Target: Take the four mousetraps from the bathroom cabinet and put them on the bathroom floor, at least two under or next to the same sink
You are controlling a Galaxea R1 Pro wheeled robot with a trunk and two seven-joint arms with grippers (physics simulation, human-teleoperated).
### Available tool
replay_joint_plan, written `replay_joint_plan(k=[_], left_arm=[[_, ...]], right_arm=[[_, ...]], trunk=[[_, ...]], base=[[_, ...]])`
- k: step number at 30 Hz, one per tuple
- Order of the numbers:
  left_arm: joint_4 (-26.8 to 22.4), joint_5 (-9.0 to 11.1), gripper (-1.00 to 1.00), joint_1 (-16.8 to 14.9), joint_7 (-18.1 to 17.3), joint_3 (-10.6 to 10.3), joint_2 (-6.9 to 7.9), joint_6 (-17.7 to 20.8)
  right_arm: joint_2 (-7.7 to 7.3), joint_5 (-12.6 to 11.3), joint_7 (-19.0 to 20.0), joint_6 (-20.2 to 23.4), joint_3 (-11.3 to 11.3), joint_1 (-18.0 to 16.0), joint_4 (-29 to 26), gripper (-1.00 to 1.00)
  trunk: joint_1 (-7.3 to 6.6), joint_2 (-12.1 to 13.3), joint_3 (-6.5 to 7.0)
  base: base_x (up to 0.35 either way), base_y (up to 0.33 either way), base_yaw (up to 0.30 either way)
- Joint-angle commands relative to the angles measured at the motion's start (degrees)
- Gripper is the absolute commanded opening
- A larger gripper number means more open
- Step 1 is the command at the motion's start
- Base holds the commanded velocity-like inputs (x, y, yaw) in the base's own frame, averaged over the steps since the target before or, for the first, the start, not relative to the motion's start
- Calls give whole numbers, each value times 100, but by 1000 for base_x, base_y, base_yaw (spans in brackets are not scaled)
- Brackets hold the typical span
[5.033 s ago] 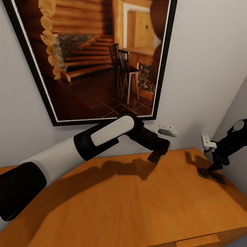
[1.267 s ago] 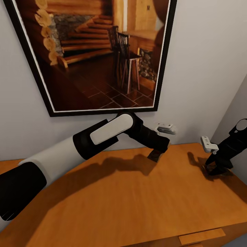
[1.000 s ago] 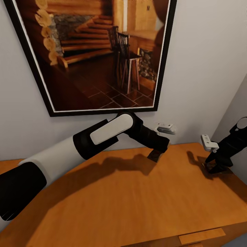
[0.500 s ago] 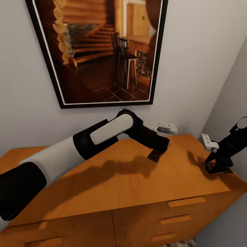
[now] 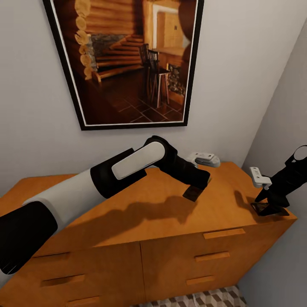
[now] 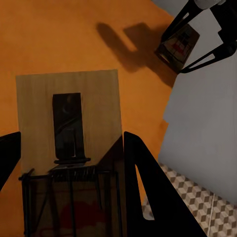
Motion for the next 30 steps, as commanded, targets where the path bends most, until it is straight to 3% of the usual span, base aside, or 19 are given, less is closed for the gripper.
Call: replay_joint_plan(k=[1, 24, 30], left_arm=[[-3, 44, -100, -7, 45, -3, 0, 5], [-1, 44, -100, -7, 45, -3, 3, 5], [-11, 44, -100, -7, 45, -3, 1, 5]], right_arm=[[-4, 27, 28, 61, 18, -14, -6, -100], [9, 80, 28, 61, 28, -6, 7, -100], [35, 442, 28, 61, 46, -6, 15, -100]], trunk=[[0, -3, -6], [0, -3, 111], [0, -3, 113]], base=[[-4, 0, 0], [0, 0, 0], [0, 0, 0]])
